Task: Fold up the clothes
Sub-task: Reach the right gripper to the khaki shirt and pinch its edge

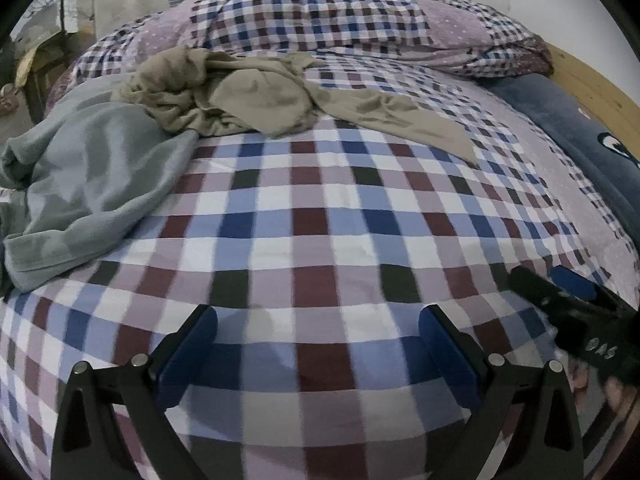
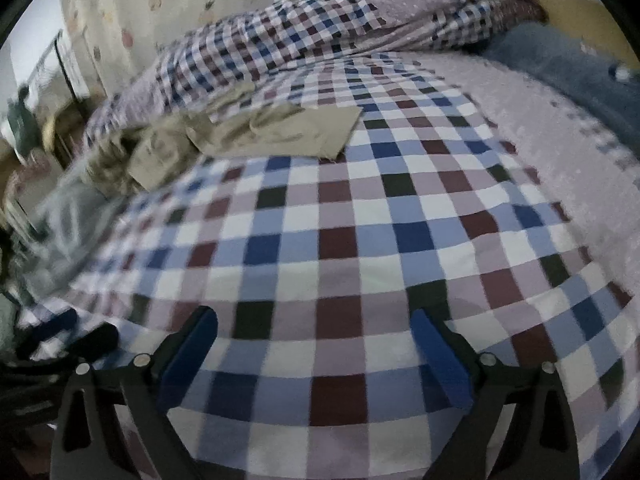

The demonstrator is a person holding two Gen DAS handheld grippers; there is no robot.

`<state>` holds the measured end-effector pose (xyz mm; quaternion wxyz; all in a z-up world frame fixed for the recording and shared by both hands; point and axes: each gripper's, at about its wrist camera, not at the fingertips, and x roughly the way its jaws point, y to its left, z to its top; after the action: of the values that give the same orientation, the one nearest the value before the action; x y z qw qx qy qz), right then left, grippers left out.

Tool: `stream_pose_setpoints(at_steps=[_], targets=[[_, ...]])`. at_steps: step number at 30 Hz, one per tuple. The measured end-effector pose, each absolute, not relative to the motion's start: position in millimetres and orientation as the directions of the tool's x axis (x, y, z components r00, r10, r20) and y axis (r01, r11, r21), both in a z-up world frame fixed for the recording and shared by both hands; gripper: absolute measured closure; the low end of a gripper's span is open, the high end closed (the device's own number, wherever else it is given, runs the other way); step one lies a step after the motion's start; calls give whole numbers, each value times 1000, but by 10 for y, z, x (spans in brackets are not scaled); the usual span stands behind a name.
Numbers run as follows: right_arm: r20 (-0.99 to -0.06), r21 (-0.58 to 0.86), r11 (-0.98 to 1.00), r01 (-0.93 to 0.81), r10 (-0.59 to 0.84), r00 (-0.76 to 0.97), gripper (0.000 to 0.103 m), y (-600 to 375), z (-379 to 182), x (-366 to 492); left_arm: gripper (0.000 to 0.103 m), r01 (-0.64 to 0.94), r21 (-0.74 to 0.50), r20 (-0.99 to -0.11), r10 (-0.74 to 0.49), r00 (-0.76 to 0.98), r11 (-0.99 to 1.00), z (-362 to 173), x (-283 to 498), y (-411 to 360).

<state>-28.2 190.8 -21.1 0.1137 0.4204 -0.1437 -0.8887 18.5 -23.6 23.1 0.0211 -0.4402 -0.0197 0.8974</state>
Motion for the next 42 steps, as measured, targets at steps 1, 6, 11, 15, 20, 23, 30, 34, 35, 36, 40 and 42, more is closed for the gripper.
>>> stream_pose_setpoints(at_steps=[1, 6, 11, 15, 20, 23, 30, 34, 35, 36, 40, 42], targets=[[-706, 372, -925, 83, -340, -622, 7, 1926, -203, -281, 0, -12, -54, -786, 49, -616, -998, 249, 187, -277], [-673, 453, -888, 80, -399, -622, 14, 2030, -136, -426, 0, 16, -116, -794, 83, -602, -993, 187, 141, -535], [-638, 546, -835, 64, -465, -613, 14, 2166, -88, -759, 0, 10, -102, -792, 75, -606, -995, 115, 159, -520], [-612, 625, -780, 29, -513, -602, 14, 2247, -154, -1133, 0, 12, -101, -791, 73, -608, -995, 103, 173, -514], [-580, 701, -713, -21, -553, -598, 16, 2310, -273, -1590, 0, 8, -114, -794, 86, -602, -994, 110, 130, -533], [-582, 691, -723, -19, -541, -607, 17, 2285, -280, -1780, 0, 8, -108, -796, 82, -600, -994, 124, 116, -528], [-665, 560, -828, 5, -453, -594, 27, 2055, -255, -2131, 0, 6, -131, -798, 101, -594, -991, 130, 84, -549], [-733, 442, -897, -12, -353, -582, 88, 1968, -253, -2184, 0, 10, -152, -796, 116, -593, -988, 136, 60, -569], [-739, 426, -905, -5, -345, -579, 96, 1951, -252, -2186, 0, 12, -155, -796, 118, -594, -988, 138, 58, -569], [-740, 415, -910, 5, -341, -580, 98, 1940, -244, -2172, 0, 13, -156, -796, 118, -593, -988, 138, 51, -567], [-720, 362, -931, 40, -306, -623, 100, 1874, -66, -1984, 0, 14, -166, -794, 125, -595, -986, 144, 9, -568], [-685, 363, -931, 30, -289, -669, 101, 1960, 87, -1837, 0, 20, -190, -789, 141, -597, -982, 152, -5, -602]])
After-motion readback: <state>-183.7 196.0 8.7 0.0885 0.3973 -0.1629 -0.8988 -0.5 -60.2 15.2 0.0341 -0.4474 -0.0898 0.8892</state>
